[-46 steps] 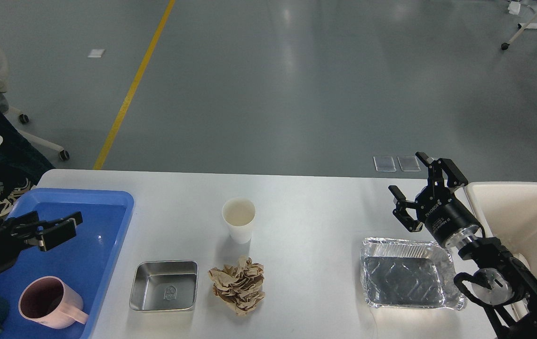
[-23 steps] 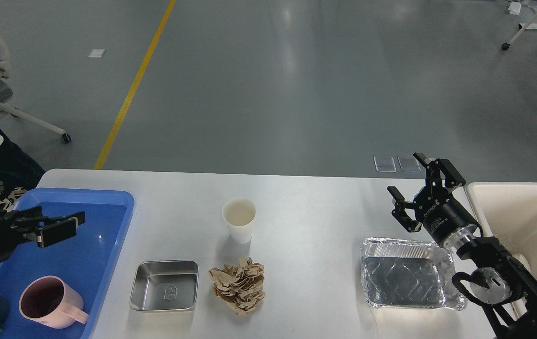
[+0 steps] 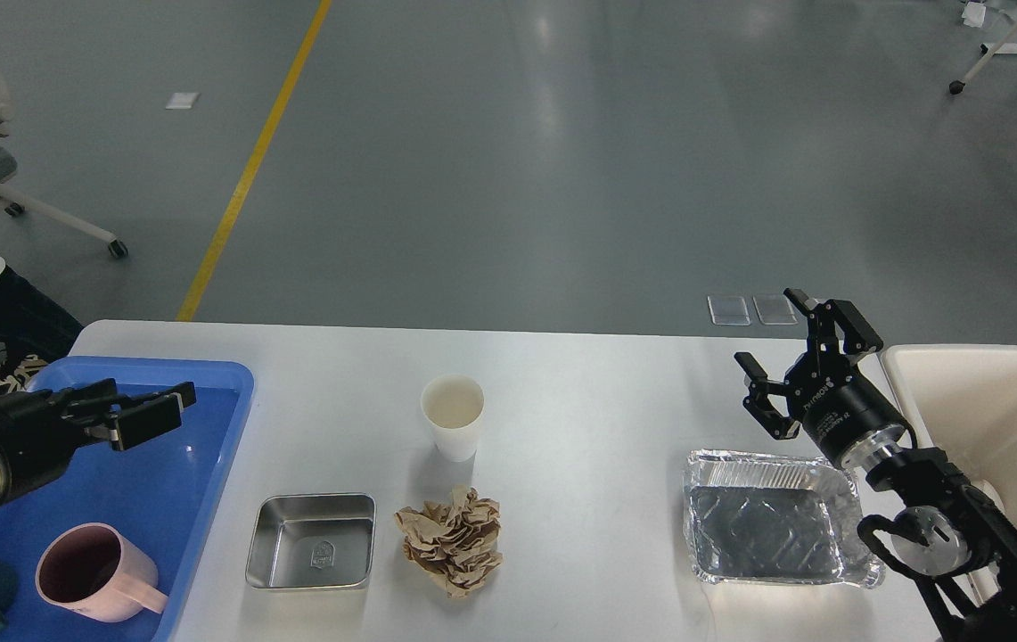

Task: Tidy desktop
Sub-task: 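Move the left gripper toward the small steel tray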

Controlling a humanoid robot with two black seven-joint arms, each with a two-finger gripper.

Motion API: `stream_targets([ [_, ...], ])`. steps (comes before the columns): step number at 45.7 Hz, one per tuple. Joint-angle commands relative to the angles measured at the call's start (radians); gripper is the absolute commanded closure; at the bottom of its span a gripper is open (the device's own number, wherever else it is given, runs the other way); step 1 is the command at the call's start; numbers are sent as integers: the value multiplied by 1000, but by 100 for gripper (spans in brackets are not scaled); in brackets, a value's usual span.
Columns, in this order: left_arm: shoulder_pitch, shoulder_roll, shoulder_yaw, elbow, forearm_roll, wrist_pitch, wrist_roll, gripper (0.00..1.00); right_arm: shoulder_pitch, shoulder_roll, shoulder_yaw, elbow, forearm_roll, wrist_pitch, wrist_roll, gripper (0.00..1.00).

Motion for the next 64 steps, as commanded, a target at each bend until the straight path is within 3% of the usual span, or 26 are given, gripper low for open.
stream_targets([
  [1,-48,-78,1,5,-2,-58,60,3,-1,1,0,0,0,0,0,0],
  [10,-159,-199,82,26,27,-86,70,3,-2,1,0,2,0,0,0,0],
  [18,-294,-355,203,121,108,-86,69,3,-5,1,0,14,0,0,0,0],
  [35,-317,-575,246,220,262,-92,78,3,-11,1,0,19,0,0,0,0],
  [52,-321,-629,248,278,271,-93,78,3,-14,1,0,19,0,0,0,0],
  [64,-306,-610,323,272,279,-110,77,3,-19,1,0,25,0,0,0,0],
])
